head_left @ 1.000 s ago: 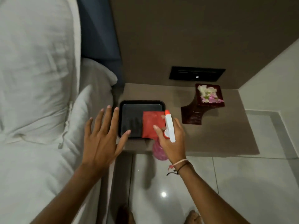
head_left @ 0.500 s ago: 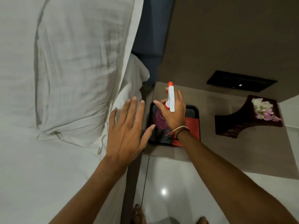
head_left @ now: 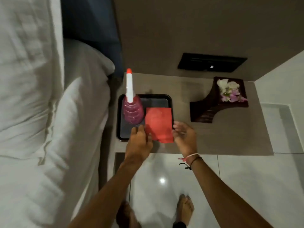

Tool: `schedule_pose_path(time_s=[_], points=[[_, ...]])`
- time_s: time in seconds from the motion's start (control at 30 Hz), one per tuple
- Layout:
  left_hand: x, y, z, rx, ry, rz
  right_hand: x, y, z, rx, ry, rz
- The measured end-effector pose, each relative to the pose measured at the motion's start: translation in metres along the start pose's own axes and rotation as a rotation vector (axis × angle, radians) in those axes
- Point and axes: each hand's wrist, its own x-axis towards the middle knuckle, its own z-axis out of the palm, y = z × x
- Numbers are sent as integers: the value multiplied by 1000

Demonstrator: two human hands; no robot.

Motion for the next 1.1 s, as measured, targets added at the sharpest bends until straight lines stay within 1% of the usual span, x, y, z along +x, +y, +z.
schedule_pose_path(time_s=[0.1,0.2,0.27,0.37,0.4,0.47,0.53,0.57,0.6,0.67,0.7,0.73,0.77,0.8,0.87,0.93,1.0,1.07,1.1], points=[[21,11,24,-100,23,-150,10,15,-2,-66,-118,35],[40,16,35,-135,93,-250,18,27,-4,-50,-199,46],[53,21,38,-236,171,-342,23,31,-6,2,-237,54],[62,30,39,-448,183,-491,29,30,-11,153,-290,160],[60,36,41,-553,184,-506,30,29,-15,198,-299,199],[51,43,43,-792,165,-481,28,28,-24,270,-255,235],[35,50,45,-969,61,-385,21,29,-38,404,-176,287],[23,56,45,-999,-13,-332,16,30,-47,534,-179,351],[12,60,44,-995,-90,-287,10,32,-55,695,-251,420],[-8,71,43,-922,-254,-223,-3,38,-74,1025,-476,513],[-16,77,43,-833,-310,-188,-10,41,-83,1149,-561,538],[-23,86,44,-690,-343,-132,-17,45,-94,1240,-609,557],[-28,98,44,-493,-345,-58,-22,49,-104,1296,-618,573],[-32,107,41,-291,-313,26,-27,52,-108,1326,-605,587],[-37,130,33,41,-157,191,-34,59,-121,1367,-534,588],[-35,158,21,191,42,367,-39,66,-131,1384,-440,613],[-25,189,13,259,178,578,-44,72,-138,1398,-376,609],[-3,221,17,413,213,732,-49,75,-142,1418,-338,582],[10,235,22,531,181,762,-51,77,-142,1419,-327,578]])
